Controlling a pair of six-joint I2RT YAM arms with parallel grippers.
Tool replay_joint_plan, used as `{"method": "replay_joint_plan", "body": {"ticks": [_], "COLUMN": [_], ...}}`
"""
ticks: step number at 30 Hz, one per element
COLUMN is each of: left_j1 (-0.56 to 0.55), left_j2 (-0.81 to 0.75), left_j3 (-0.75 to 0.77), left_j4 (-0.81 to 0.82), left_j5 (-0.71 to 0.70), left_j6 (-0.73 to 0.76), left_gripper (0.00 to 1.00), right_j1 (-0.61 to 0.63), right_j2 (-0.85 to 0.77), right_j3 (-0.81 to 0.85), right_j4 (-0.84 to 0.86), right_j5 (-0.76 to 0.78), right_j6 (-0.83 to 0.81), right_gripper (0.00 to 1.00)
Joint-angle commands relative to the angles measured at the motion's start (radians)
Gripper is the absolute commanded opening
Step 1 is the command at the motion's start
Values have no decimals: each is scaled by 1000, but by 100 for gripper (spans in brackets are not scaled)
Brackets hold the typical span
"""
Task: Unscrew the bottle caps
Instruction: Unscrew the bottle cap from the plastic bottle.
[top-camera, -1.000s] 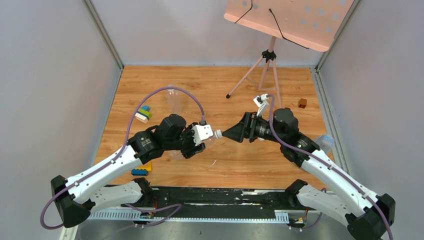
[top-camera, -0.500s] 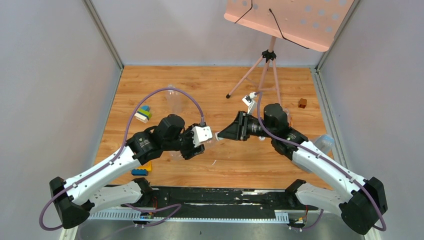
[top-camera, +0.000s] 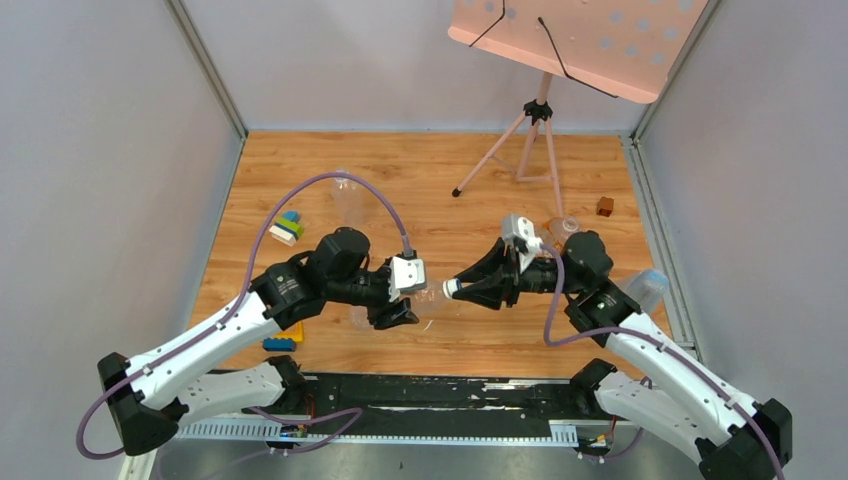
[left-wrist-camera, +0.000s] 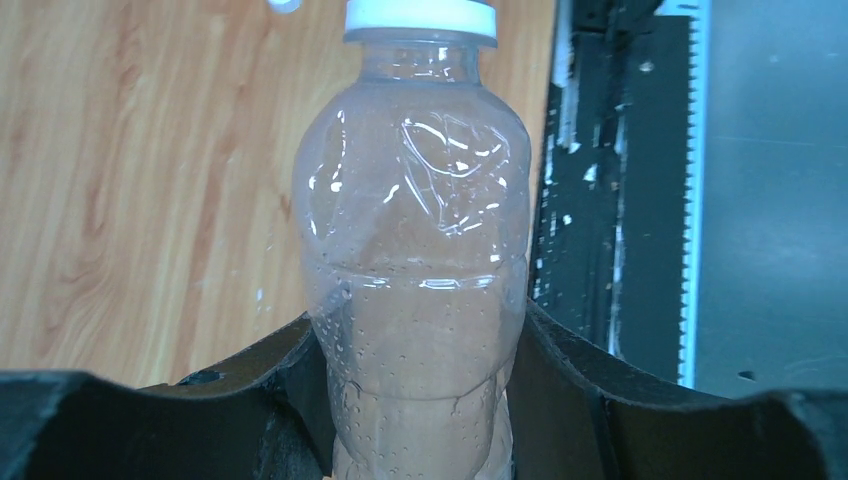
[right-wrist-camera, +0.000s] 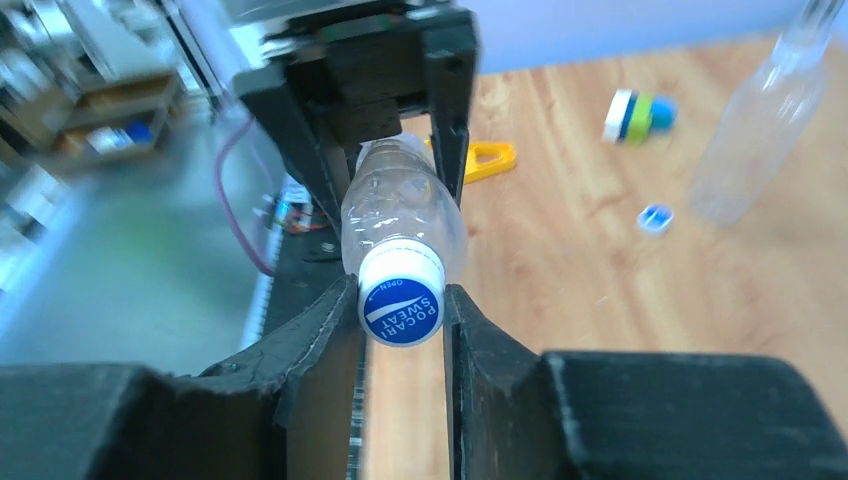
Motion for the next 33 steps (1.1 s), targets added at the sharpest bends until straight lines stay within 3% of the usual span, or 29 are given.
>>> {"method": "replay_joint_plan", "body": {"ticks": [1,3,5,14,15,17,19,21,22,23,25,30,33], "left_j1": [7,7,8,21,23,23,23,22,22,22,22,23,22], "left_j2": [42,66,84,123,116,102,88,79,79,82,97,127,109], "left_j3": [67,85,102,101,97,94,94,90,89,87,90,107,109], "left_j4": [-43,-74,-118,-198,-189,-177,-188,-191,-190,-190,-203,-233,-216], "left_j5": [186,254,322,703,714,674,601,536,518,494,460,371,207], "left_j6": [-31,-30,-17,35,28,2,-8,-18,-23,-24,-18,-2,-21], "left_gripper": [0,0,0,4,4,3,3,2,2,2,2,0,0], "right_j1": [6,5,7,4,5,5,5,5,5,5,5,5,5], "right_j2": [-82,-94,-100,-139,-141,-149,-163,-167,-166,-165,-164,-151,-137], "right_j3": [-25,-5,45,123,126,134,131,133,137,137,129,129,121], "right_j4": [84,-38,-259,-367,-367,-367,-354,-323,-322,-322,-319,-259,-140], "right_j5": [-201,-232,-318,-334,-342,-358,-358,-348,-351,-357,-370,-323,-183], "right_j6": [-552,-767,-1098,-1266,-1262,-1232,-1174,-1073,-1045,-1028,-1021,-860,-597], "right_gripper": [0,0,0,0,0,13,33,32,39,50,86,94,93]}}
